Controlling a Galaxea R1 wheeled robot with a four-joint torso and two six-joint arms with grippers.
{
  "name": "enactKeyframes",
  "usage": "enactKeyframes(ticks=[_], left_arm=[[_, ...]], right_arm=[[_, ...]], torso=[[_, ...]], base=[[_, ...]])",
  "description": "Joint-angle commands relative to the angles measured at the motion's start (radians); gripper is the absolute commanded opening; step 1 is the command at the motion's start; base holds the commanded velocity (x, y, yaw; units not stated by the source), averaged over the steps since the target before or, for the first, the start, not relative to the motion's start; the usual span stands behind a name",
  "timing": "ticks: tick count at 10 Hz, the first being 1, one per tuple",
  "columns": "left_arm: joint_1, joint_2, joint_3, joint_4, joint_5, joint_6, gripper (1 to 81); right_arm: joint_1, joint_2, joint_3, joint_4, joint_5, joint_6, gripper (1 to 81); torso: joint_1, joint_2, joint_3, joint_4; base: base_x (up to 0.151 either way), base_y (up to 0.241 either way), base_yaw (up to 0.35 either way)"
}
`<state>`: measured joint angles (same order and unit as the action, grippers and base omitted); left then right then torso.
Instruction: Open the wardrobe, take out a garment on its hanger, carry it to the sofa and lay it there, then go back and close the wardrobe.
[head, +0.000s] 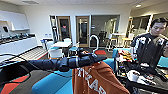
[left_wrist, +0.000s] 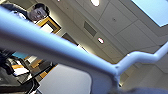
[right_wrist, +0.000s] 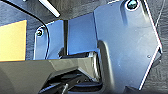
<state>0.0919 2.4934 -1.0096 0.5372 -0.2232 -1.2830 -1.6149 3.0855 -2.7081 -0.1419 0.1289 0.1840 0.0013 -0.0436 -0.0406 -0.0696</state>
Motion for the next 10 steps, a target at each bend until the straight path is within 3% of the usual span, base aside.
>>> enactKeyframes(ticks=[1,3,10], left_arm=[[-0.177,-0.002,0.016,0.021,-0.067,0.017,1.0],[-0.162,-0.004,0.016,0.023,-0.076,0.022,1.0],[-0.154,-0.002,0.016,0.033,-0.08,0.022,1.0]], right_arm=[[0.04,0.014,0.013,-0.008,-0.054,-0.006,81.1],[0.042,0.014,0.013,-0.008,-0.054,-0.006,81.1],[0.037,0.014,0.013,-0.01,-0.054,-0.008,81.1]], torso=[[0.0,0.0,0.0,0.0],[0.0,0.0,0.0,0.0],[0.0,0.0,0.0,0.0]], base=[[0.068,0.0,0.0],[0.094,0.0,0.0],[0.0,0.0,0.0]])
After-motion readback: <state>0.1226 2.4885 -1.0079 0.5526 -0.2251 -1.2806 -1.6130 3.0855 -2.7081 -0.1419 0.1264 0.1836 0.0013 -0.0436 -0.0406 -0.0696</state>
